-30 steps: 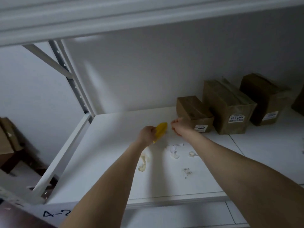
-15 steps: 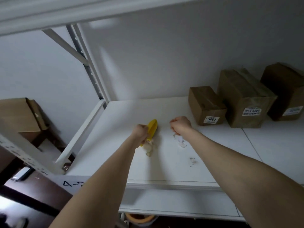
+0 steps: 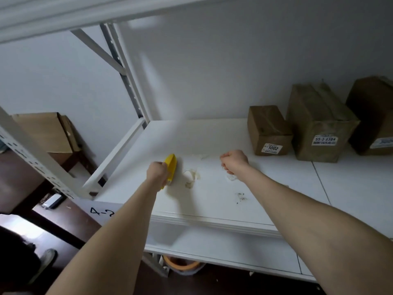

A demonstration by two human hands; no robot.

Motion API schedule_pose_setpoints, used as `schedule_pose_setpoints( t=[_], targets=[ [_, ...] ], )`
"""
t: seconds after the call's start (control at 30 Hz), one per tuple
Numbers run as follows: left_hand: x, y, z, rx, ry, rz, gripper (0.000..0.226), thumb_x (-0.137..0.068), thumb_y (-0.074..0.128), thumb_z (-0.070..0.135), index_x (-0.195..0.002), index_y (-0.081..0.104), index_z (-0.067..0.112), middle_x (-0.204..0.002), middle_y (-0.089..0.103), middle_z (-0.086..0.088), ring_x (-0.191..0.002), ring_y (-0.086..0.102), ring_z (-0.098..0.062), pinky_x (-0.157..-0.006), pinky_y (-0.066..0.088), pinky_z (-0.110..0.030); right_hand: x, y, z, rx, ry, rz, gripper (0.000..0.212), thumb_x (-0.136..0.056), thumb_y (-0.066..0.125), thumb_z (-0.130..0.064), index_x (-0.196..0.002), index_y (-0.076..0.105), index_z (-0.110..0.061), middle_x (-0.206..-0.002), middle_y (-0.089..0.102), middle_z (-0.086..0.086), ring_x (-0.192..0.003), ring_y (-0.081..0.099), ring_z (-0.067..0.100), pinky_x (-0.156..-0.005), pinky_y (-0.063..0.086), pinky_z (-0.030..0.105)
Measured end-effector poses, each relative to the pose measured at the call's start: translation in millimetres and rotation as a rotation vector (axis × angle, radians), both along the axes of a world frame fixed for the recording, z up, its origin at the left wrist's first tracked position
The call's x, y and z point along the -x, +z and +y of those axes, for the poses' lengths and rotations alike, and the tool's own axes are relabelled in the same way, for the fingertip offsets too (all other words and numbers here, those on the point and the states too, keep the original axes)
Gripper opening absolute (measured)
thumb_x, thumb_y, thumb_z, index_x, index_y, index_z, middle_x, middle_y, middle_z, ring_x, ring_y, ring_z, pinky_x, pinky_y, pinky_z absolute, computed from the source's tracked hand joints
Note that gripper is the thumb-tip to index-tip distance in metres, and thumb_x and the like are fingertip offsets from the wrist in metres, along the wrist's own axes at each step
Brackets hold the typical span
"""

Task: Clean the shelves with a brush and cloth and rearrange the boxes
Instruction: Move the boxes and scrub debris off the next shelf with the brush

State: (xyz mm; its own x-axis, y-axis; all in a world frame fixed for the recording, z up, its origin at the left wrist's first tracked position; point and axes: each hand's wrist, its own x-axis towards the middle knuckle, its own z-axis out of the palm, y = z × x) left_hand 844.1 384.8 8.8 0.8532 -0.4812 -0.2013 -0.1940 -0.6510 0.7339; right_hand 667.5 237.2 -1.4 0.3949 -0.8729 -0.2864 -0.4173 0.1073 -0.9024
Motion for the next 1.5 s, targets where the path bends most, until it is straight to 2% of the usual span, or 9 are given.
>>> schedule_pose_setpoints(
  t=[0.27,0.37,0.57,0.7,0.9,1.07,1.17,1.4,1.5],
  targets=[
    [46.2,-5.0,-31.1,0.074,-0.222,0.244,0.031,-0.097,0.035,0.013,-0.068,0.045,0.012,-0.056,0.042,-0.005,-0.028,0.029,-0.013,-0.037,0.023,-0.011,-9.3,0.1,2.5,0.005,-0.039,-0.003,0.017,-0.087,0.053,-0.010,-0.073,0.060,-0.016,-0.063,0.059,0.003,-0.056,0.054,0.019,-0.053,0.043,0.021],
    [35.5,-1.3,-26.1,0.087,-0.250,0.201,0.032,-0.097,0.035,0.015,-0.066,0.042,0.014,-0.059,0.041,-0.006,-0.039,0.031,-0.016,-0.042,0.024,-0.016,-16.1,5.3,4.8,0.015,-0.024,-0.002,0.018,-0.087,0.052,-0.010,-0.071,0.060,-0.016,-0.067,0.060,0.003,-0.062,0.056,0.020,-0.056,0.044,0.023],
    [0.3,-3.5,-5.4,0.020,0.020,0.044,0.027,-0.099,0.035,0.020,-0.089,0.056,0.008,-0.060,0.050,-0.009,-0.042,0.047,-0.021,-0.041,0.033,-0.022,-11.7,8.1,-1.2,0.032,-0.034,0.014,0.023,-0.088,0.051,-0.009,-0.069,0.058,-0.021,-0.067,0.061,0.001,-0.065,0.059,0.021,-0.056,0.046,0.026],
    [34.2,-7.3,-28.1,0.039,-0.133,0.092,0.026,-0.098,0.035,0.018,-0.089,0.057,0.007,-0.058,0.047,-0.007,-0.038,0.043,-0.020,-0.029,0.026,-0.012,-9.3,2.2,-1.9,0.016,-0.058,0.024,0.021,-0.087,0.051,-0.009,-0.070,0.058,-0.019,-0.066,0.061,0.002,-0.066,0.060,0.022,-0.051,0.044,0.024],
    [45.3,-0.1,-44.1,0.052,-0.345,0.078,0.037,-0.099,0.035,0.016,-0.062,0.041,0.013,-0.050,0.041,-0.007,-0.030,0.034,-0.016,-0.035,0.023,-0.013,-15.0,8.8,-4.9,0.044,-0.071,0.050,0.018,-0.085,0.052,-0.010,-0.071,0.061,-0.018,-0.073,0.064,0.005,-0.067,0.061,0.023,-0.059,0.049,0.027],
    [1.5,9.1,-46.6,0.049,-0.155,-0.005,0.023,-0.098,0.031,0.017,-0.090,0.053,0.011,-0.058,0.050,-0.010,-0.042,0.044,-0.022,-0.042,0.033,-0.022,-10.4,8.8,-10.2,0.043,-0.102,0.048,0.024,-0.087,0.053,-0.010,-0.066,0.058,-0.022,-0.077,0.065,0.004,-0.068,0.061,0.022,-0.058,0.047,0.025],
    [-5.0,2.2,-52.7,-0.017,-0.147,0.021,0.025,-0.095,0.033,0.014,-0.091,0.056,0.006,-0.055,0.050,-0.012,-0.039,0.046,-0.022,-0.042,0.036,-0.023,-5.1,0.6,-12.6,0.034,-0.107,0.072,0.025,-0.087,0.053,-0.010,-0.066,0.057,-0.023,-0.083,0.065,0.006,-0.070,0.060,0.023,-0.058,0.047,0.026],
    [64.0,-1.1,-85.4,0.005,-0.552,0.145,0.027,-0.100,0.035,0.020,-0.089,0.057,0.011,-0.058,0.046,-0.005,-0.042,0.039,-0.019,-0.033,0.028,-0.012,11.0,-9.2,-18.1,0.053,-0.135,0.137,0.022,-0.088,0.053,-0.015,-0.068,0.059,-0.021,-0.081,0.064,0.006,-0.062,0.058,0.022,-0.047,0.040,0.022],
    [73.4,-0.7,-90.8,0.068,-0.580,0.157,0.029,-0.099,0.036,0.018,-0.075,0.052,0.013,-0.055,0.042,-0.005,-0.041,0.035,-0.018,-0.034,0.025,-0.012,11.8,-2.3,-22.3,0.082,-0.133,0.127,0.017,-0.089,0.051,-0.013,-0.076,0.061,-0.019,-0.081,0.063,0.009,-0.064,0.056,0.023,-0.051,0.042,0.025]
  ],
)
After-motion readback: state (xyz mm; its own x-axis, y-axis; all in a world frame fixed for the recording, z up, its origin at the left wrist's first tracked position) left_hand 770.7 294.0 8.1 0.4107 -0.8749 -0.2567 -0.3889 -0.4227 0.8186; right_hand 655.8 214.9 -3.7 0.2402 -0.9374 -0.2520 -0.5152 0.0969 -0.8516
